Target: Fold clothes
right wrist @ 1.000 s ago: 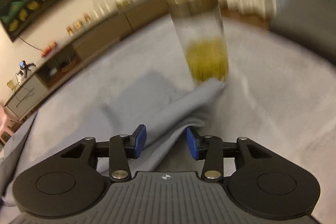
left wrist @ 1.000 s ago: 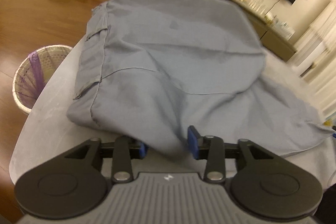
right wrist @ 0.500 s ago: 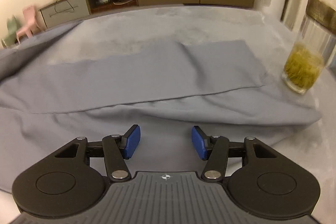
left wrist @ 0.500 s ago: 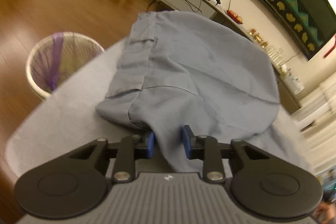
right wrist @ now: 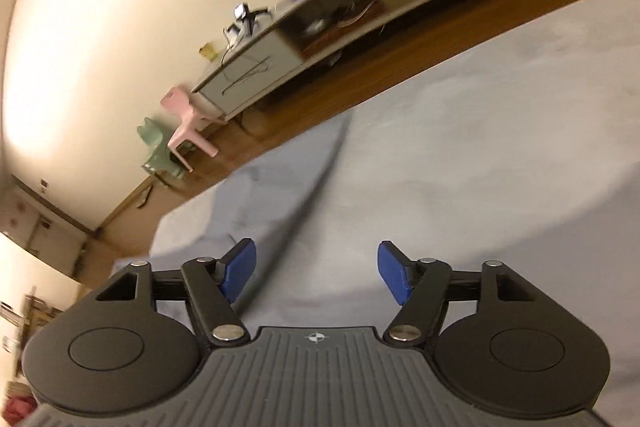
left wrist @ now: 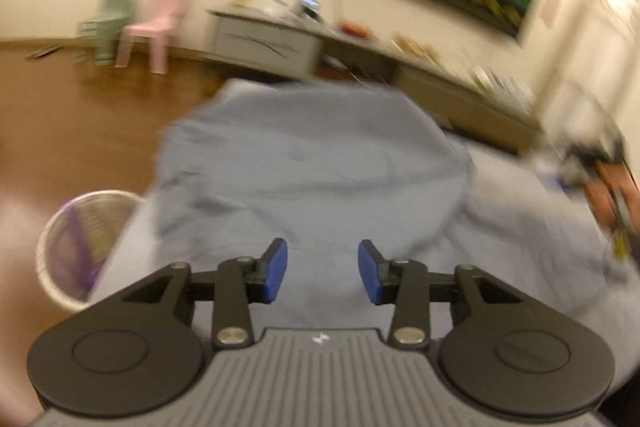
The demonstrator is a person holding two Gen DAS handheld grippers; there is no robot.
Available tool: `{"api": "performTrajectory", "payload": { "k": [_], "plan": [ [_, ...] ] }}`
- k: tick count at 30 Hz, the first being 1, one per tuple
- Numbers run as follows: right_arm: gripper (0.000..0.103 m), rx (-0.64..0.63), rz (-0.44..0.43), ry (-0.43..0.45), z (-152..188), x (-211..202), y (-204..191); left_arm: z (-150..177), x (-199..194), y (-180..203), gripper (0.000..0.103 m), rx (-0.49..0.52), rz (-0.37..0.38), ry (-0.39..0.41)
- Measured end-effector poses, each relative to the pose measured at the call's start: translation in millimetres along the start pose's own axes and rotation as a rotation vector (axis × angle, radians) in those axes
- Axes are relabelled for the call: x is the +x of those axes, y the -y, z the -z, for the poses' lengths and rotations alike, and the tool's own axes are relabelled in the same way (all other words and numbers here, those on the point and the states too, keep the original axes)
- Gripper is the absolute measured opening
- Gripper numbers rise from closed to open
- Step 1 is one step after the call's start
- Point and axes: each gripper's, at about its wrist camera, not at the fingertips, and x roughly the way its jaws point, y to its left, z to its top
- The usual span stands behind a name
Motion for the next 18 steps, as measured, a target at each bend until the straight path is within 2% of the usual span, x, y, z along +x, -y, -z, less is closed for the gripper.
{"api": "performTrajectory", "payload": {
  "k": [4, 8, 10, 11, 13, 15, 18],
  "plan": [
    [0.072, 0.055, -0.007, -0.037, -20, 81, -17, -7, 38, 17, 0.037, 0.123, 0.032, -0.083],
    [0.072, 0.076, 0.045, -0.032, -34, 143, -17, 3, 53, 5, 0.037, 0.129, 0.065, -0.12],
    [0.07, 0.093, 0.06, -0.023, -31, 159, -12, 4, 54, 0, 0.037, 0.126, 0.078, -0.139],
    [0.066, 0.102, 0.066, -0.019, -29, 166, -9, 5, 56, -2, 0.037, 0.127, 0.082, -0.148],
    [0.028, 0.1, 0.055, -0.017, -32, 182, -10, 6, 58, -2, 0.038, 0.124, 0.082, -0.159],
    [0.0, 0.042, 0.051, -0.006, -34, 189, -17, 7, 59, -2, 0.038, 0.126, 0.077, -0.165],
    [0.0, -0.087, 0.01, 0.116, -32, 143, -40, 8, 56, 2, 0.038, 0.135, 0.055, -0.164]
  ]
}}
